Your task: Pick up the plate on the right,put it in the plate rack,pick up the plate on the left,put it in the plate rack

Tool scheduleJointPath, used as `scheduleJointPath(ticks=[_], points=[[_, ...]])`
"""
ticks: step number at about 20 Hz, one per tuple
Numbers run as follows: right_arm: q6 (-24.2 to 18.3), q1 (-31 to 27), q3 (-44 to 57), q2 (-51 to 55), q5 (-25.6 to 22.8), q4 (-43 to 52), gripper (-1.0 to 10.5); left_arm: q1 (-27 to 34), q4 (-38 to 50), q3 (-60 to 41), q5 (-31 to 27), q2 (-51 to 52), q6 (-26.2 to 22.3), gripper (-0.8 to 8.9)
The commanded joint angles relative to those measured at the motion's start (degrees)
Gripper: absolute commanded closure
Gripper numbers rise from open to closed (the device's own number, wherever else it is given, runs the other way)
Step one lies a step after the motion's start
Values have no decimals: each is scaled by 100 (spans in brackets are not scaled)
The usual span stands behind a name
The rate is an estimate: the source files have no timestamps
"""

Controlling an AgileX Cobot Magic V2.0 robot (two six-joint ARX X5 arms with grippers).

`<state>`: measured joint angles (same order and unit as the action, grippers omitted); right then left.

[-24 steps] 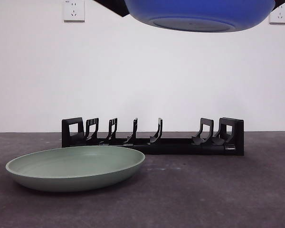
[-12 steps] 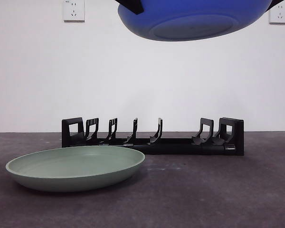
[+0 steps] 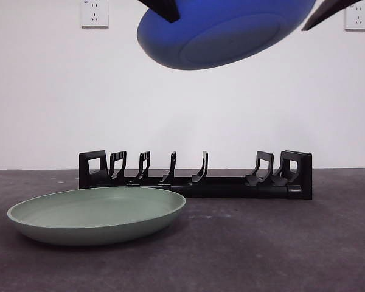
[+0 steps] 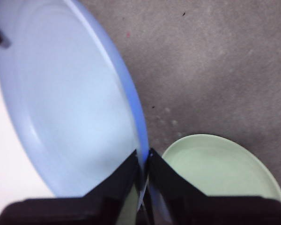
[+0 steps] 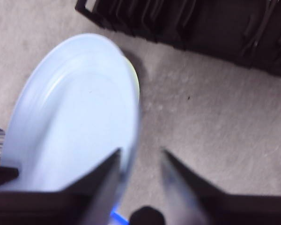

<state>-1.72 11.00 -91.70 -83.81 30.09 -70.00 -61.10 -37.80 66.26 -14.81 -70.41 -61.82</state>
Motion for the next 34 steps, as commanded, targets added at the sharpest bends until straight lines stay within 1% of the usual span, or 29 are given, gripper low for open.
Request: scheduleJointPath(ticks=[1, 4, 5, 7, 9, 10, 11, 13, 15, 17, 20, 22, 25, 28, 31, 32, 34], points=[[24, -4, -7, 2, 9, 61, 686, 26, 129, 7, 103, 20, 621, 821], [105, -17, -131, 50, 20, 332, 680, 31, 136, 7, 188, 20, 1086, 821], [184, -20, -278, 87, 15, 514, 641, 44, 138, 7, 216, 20, 1217, 821], [378, -24, -669, 278, 9, 975, 622, 144, 142, 7, 374, 20, 1506, 821], [476, -24, -1156, 516, -166, 1200, 624, 328, 179, 7, 623, 20, 1851, 821], [474, -22, -1392, 623, -348, 1198, 627, 450, 267, 7, 798, 20, 2044, 821], [472, -20, -1591, 719, -485, 1132, 627, 610, 426, 7, 986, 20, 2267, 821], [417, -20, -1788, 925, -498, 907, 628, 1029, 848, 7, 1366, 20, 2739, 821], [160, -20, -1794, 1143, -503, 448, 631, 1541, 1309, 7, 1762, 20, 3283, 821], [-50, -11, -1792, 1252, -503, 7, 631, 1923, 1637, 7, 2118, 17, 3687, 821], [-151, -7, -1722, 1384, -496, -354, 631, 2485, 2083, 7, 2658, 11, 4260, 821], [-155, -7, -1652, 1456, -461, -463, 631, 2844, 2308, 7, 3095, -13, 4533, 821], [-155, -7, -1585, 1484, -229, -597, 631, 3305, 2531, 7, 3781, -131, 4795, 821], [-162, 13, -1495, 1484, -2, -662, 631, 3637, 2645, 7, 4218, -393, 4981, 821], [-203, 254, -1185, 1510, 39, -774, 632, 3974, 2876, 7, 4885, -866, 5296, 821], [-304, 369, -1036, 1510, 39, -885, 632, 4054, 2935, 7, 4876, -1021, 5329, 821], [-326, 586, -654, 1510, 26, -892, 632, 4148, 3045, 7, 4804, -1231, 5327, 821]])
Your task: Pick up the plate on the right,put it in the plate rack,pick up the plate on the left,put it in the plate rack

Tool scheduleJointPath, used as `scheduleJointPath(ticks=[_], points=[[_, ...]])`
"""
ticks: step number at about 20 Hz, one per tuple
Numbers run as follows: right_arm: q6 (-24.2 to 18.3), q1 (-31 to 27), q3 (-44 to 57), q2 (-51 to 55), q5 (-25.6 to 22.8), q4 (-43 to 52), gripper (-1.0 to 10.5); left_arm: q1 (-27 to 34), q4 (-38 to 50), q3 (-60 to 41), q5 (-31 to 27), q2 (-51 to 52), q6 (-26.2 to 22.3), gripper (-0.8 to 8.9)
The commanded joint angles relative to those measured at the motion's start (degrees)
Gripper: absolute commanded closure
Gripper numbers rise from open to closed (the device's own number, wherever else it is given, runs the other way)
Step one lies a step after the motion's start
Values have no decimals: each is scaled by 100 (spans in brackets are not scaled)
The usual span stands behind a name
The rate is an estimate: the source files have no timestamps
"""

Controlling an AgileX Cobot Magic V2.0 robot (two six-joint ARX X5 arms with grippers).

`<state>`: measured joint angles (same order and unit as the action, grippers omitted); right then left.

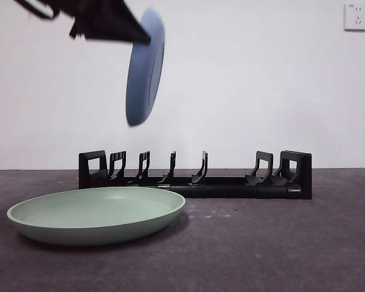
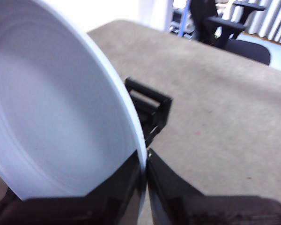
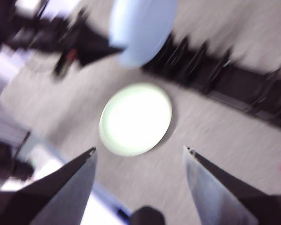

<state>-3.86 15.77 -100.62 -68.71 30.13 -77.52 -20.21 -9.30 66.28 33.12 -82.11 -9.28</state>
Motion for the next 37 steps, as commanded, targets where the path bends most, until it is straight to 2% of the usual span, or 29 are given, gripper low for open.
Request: scheduleJointPath(ticks=[1, 10, 27, 30, 37], points=[[-136, 166, 422, 0, -20, -131, 632, 96, 251, 4, 11, -118, 72, 821], [-66, 197, 1904, -4, 9, 750, 632, 256, 459, 4, 136, -638, 11, 821], [-87, 197, 2035, -4, -35, 898, 633, 304, 404, 4, -363, -1241, -103, 821], [-90, 197, 2035, -4, -35, 907, 633, 304, 236, 4, -608, -1246, -136, 819], [-87, 197, 2035, -4, -35, 927, 633, 304, -166, 4, -616, -1250, -402, 813]])
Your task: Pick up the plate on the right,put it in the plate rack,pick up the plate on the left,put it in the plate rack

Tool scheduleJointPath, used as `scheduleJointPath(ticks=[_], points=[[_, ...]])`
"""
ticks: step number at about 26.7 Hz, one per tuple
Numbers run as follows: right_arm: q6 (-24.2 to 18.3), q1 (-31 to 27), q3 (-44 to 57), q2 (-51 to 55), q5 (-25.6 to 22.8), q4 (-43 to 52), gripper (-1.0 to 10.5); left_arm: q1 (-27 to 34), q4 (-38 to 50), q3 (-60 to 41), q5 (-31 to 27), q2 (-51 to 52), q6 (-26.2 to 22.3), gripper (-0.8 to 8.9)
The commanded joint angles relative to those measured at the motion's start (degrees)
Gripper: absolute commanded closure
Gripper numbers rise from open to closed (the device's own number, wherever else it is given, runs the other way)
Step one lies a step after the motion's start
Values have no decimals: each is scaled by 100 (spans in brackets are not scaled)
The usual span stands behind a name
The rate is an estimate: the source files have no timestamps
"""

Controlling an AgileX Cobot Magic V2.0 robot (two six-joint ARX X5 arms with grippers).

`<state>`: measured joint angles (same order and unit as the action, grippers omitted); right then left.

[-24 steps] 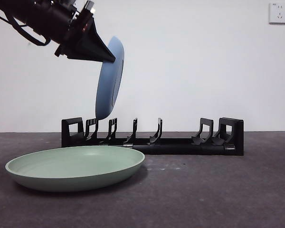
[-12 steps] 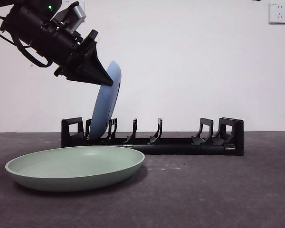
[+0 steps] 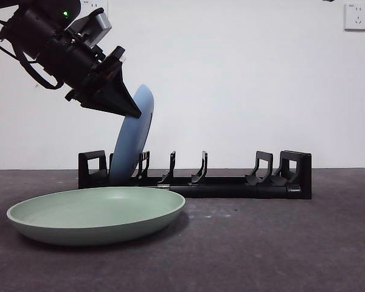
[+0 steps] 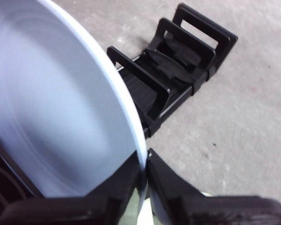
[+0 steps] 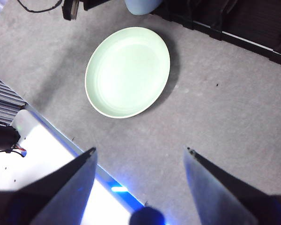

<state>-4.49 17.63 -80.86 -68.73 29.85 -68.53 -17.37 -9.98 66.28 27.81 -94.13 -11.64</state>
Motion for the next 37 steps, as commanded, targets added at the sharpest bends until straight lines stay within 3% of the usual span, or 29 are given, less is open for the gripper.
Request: scheduleJointPath(ticks=[1, 8, 16, 23, 25, 28, 37], points=[[-24, 11, 59, -2, -7, 24, 633, 20, -107, 4, -85, -48, -164, 810], [-24, 11, 59, -2, -9, -39, 633, 20, -114, 22, -81, -22, -164, 619], [-22, 11, 59, -2, -33, -44, 633, 17, -160, 28, -37, 225, -162, 619], [-17, 11, 59, -7, -153, 26, 632, 13, -697, 28, -39, 879, -221, 619], [7, 11, 59, -28, -157, 138, 632, 13, -866, 28, -50, 1180, -280, 610], [146, 11, 61, -92, -153, 332, 632, 13, -1075, 28, -101, 1700, -350, 523], [402, 400, 70, -756, -199, 863, 632, 13, -2155, 31, -254, 3591, -977, 521]])
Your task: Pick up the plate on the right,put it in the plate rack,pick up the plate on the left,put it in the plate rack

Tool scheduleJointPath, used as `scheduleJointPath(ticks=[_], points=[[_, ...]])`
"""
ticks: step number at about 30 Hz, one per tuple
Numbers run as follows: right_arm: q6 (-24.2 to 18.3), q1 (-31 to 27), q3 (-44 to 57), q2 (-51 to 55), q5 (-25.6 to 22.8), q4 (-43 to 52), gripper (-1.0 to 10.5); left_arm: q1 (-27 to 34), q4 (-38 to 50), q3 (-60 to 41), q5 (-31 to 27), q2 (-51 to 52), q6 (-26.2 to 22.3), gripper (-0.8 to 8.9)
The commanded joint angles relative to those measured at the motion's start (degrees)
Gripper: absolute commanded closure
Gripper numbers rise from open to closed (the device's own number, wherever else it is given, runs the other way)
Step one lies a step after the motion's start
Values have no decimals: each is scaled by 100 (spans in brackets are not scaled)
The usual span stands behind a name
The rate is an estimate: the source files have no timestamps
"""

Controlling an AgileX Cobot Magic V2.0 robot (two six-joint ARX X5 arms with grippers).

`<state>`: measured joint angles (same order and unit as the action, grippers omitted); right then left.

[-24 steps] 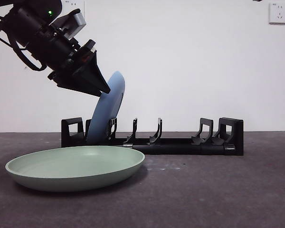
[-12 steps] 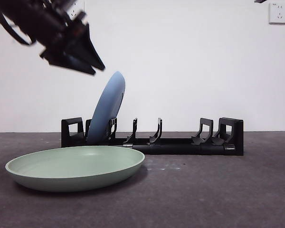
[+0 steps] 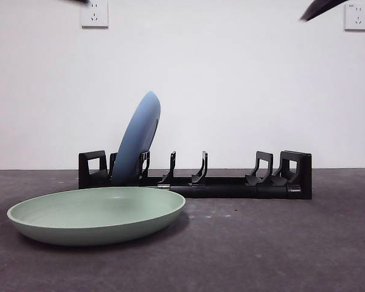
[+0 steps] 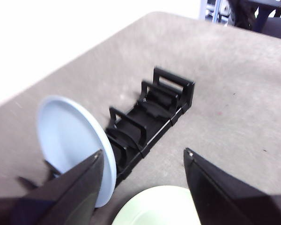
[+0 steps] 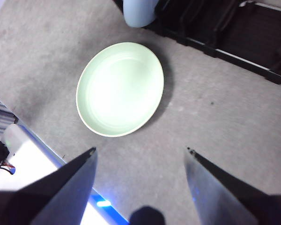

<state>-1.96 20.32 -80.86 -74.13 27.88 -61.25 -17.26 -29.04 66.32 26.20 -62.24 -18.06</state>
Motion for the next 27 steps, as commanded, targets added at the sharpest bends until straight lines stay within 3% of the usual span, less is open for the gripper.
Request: scheduleJointPath(ticks=[1, 9, 11, 13, 22, 27], points=[[212, 234, 70, -356, -9, 234, 632, 2, -411, 26, -116, 621, -426, 521], [503, 1058, 70, -1657, -544, 1010, 632, 2, -1895, 26, -396, 2048, -1137, 518], [511, 1202, 70, -2026, -654, 1104, 632, 2, -2267, 26, -398, 2328, -1268, 444], [562, 1300, 70, -2343, -756, 1217, 632, 0, -2511, 26, -396, 2544, -1268, 399], [1001, 1587, 70, -3342, -824, 2131, 632, 2, -3285, 26, -382, 2905, -1266, 400], [1049, 1646, 70, -3593, -1231, 2251, 632, -57, -3300, 26, -372, 2898, -1263, 400]])
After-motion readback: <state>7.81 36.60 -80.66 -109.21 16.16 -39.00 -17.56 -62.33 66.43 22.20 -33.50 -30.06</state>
